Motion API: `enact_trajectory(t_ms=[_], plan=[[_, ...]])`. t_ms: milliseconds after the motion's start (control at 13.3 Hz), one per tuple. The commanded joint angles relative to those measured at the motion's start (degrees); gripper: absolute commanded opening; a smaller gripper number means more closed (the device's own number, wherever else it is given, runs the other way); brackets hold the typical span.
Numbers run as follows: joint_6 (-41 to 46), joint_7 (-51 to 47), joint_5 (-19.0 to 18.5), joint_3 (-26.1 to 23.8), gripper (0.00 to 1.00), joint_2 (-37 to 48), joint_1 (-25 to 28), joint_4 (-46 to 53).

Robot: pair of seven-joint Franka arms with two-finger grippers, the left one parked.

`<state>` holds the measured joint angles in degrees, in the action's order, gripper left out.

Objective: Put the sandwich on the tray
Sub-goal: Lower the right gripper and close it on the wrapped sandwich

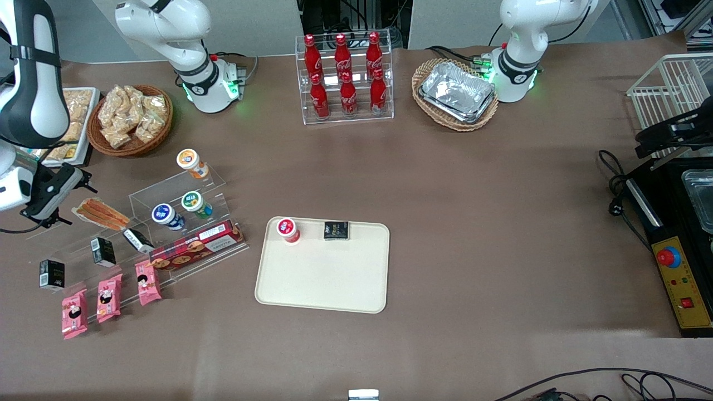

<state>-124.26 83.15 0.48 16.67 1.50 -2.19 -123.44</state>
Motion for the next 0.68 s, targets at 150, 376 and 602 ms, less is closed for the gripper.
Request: enact_trajectory(t_ms=[150, 376, 602], plan=[[-6.9, 1.0, 0.7, 0.4, 1.0, 1.2, -0.3, -5.0], [-11.2, 1.0, 0.7, 1.0, 1.0, 1.0, -0.3, -7.9], [-11.8, 0.0, 0.7, 1.3, 0.92, 0.0, -0.2, -7.9]])
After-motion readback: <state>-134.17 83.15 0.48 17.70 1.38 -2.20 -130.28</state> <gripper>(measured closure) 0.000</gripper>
